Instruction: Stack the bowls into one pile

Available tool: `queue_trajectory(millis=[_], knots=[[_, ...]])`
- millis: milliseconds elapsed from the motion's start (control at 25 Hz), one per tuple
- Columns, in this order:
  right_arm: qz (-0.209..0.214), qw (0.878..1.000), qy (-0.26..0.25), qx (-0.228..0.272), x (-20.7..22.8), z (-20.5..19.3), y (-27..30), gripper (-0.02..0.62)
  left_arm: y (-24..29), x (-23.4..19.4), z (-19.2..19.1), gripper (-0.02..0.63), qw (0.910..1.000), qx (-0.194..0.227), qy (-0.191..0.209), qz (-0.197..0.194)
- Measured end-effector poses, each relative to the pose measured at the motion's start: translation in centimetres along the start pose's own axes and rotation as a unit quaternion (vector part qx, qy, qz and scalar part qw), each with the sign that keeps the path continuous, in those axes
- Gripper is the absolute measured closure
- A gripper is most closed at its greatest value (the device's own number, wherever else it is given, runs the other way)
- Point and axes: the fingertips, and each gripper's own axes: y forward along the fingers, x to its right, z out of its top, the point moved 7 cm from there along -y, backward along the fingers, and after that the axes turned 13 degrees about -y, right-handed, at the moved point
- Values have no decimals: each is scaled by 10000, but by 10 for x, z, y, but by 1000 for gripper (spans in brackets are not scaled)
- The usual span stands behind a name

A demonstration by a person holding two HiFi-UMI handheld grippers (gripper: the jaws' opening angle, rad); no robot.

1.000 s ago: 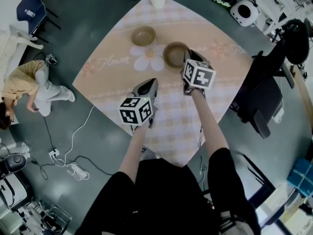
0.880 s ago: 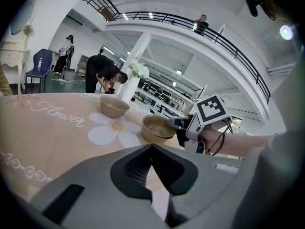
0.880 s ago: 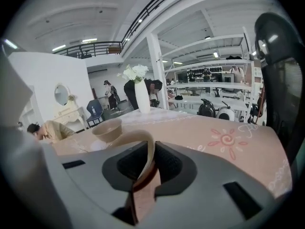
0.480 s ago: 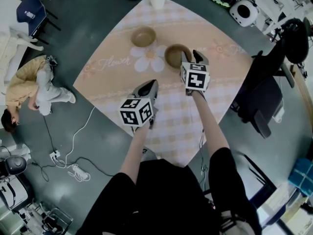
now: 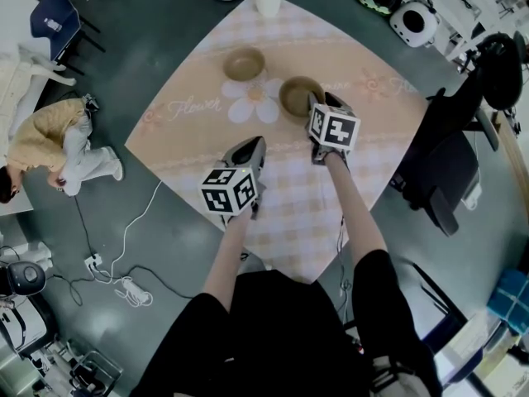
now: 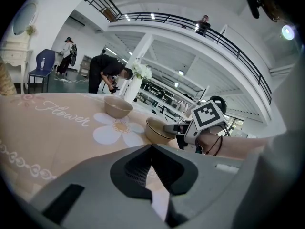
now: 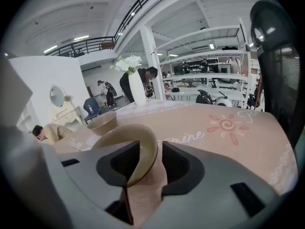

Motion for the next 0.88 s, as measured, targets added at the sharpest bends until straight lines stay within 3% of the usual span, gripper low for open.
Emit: queue_trajectory(millis=[560,880], knots=[[31,9988,420,-231,4,1,-1,575,-13,4,-2,608,9999,125,-25,96],[155,9981,540,-255,0,9,-4,578,-33,3,0,609,9992,322,-61,242]])
